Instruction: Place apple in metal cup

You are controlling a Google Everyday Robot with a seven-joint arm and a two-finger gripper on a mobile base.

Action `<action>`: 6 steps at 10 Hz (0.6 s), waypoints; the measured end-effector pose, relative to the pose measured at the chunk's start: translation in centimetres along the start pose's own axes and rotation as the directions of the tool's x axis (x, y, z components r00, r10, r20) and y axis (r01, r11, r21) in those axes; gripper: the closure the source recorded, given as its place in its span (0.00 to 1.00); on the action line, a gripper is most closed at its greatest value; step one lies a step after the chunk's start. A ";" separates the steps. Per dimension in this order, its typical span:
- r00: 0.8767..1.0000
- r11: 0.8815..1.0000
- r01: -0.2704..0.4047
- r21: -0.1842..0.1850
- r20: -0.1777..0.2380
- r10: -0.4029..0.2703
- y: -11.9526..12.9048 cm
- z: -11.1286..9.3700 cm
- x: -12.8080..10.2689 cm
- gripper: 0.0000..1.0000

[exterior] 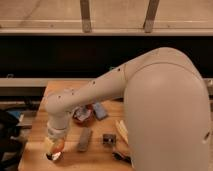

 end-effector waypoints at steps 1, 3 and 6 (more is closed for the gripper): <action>1.000 1.000 0.001 -0.006 -0.001 -0.001 0.2 0.3 -0.1 0.99; 1.000 1.000 -0.003 -0.020 0.000 0.003 0.2 0.8 -0.2 0.85; 1.000 0.999 0.018 -0.041 -0.012 -0.018 0.7 2.1 -0.9 0.59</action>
